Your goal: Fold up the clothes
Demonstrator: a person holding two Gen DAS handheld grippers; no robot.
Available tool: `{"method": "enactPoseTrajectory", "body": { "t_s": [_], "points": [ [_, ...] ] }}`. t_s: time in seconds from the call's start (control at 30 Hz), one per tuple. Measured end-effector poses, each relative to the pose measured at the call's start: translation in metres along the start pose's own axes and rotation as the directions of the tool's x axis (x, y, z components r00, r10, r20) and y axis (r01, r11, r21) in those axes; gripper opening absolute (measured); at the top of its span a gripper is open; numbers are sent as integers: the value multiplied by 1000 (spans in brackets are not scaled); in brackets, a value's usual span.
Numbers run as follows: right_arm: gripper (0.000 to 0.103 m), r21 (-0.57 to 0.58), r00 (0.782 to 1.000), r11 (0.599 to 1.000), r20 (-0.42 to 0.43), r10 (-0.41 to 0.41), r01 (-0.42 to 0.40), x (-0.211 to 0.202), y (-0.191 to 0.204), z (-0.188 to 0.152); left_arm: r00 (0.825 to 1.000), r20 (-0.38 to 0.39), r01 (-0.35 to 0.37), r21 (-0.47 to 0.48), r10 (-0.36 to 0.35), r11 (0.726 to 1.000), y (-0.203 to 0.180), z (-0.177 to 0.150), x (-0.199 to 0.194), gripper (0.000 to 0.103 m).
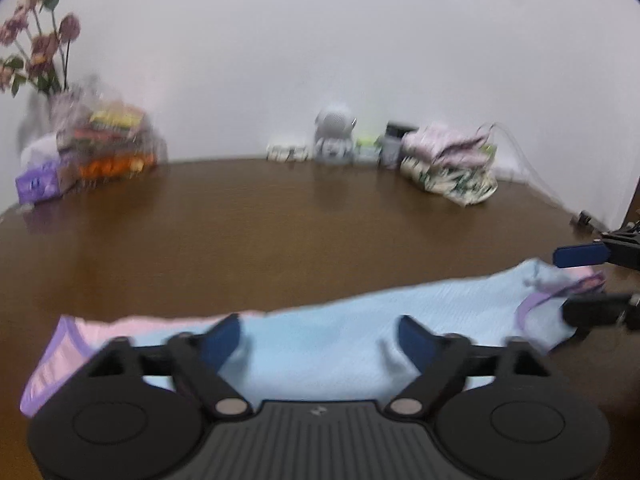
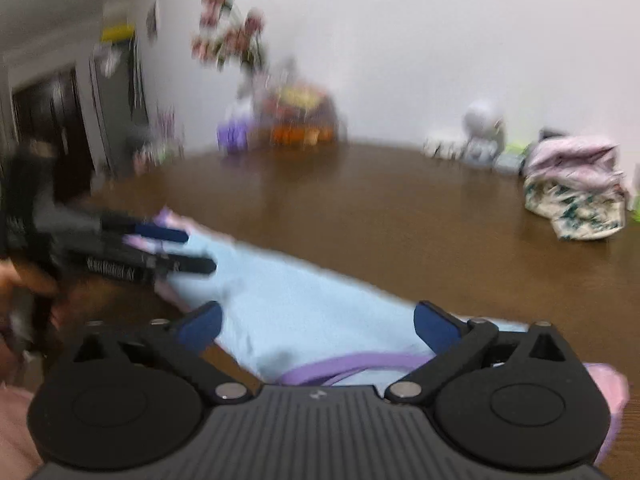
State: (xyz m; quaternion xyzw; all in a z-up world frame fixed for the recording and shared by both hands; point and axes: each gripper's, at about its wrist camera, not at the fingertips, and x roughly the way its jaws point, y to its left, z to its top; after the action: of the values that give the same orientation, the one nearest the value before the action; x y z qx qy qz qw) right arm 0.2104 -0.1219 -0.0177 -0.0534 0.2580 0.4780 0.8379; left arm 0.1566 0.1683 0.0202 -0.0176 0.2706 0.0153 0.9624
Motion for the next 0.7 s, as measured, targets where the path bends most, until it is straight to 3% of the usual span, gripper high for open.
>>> {"method": "enactPoseTrajectory", "body": {
  "t_s": [0.13,0.27,0.4,0.53,0.7],
  "points": [
    [103,214,998,975,16,-56,51,-39,-53,-2,999,1,55,-12,-55,998,-16,10,-1,100],
    [103,432,988,892,10,-157,137,-73,-104,-19,993,6,120,-18,-120,993,-37,13,-1,103],
    [103,522,975,831,-5,-223,192,-89,-128,-37,990,-12,142,7,-142,990,-58,14,7,103],
    [103,576,976,795,-22,-218,190,-89,-139,-50,989,-40,145,23,-144,989,-67,14,14,103],
    [103,615,982,770,-51,-179,172,-80,-147,-55,977,-82,198,5,-197,980,-79,25,27,103]
  ]
}}
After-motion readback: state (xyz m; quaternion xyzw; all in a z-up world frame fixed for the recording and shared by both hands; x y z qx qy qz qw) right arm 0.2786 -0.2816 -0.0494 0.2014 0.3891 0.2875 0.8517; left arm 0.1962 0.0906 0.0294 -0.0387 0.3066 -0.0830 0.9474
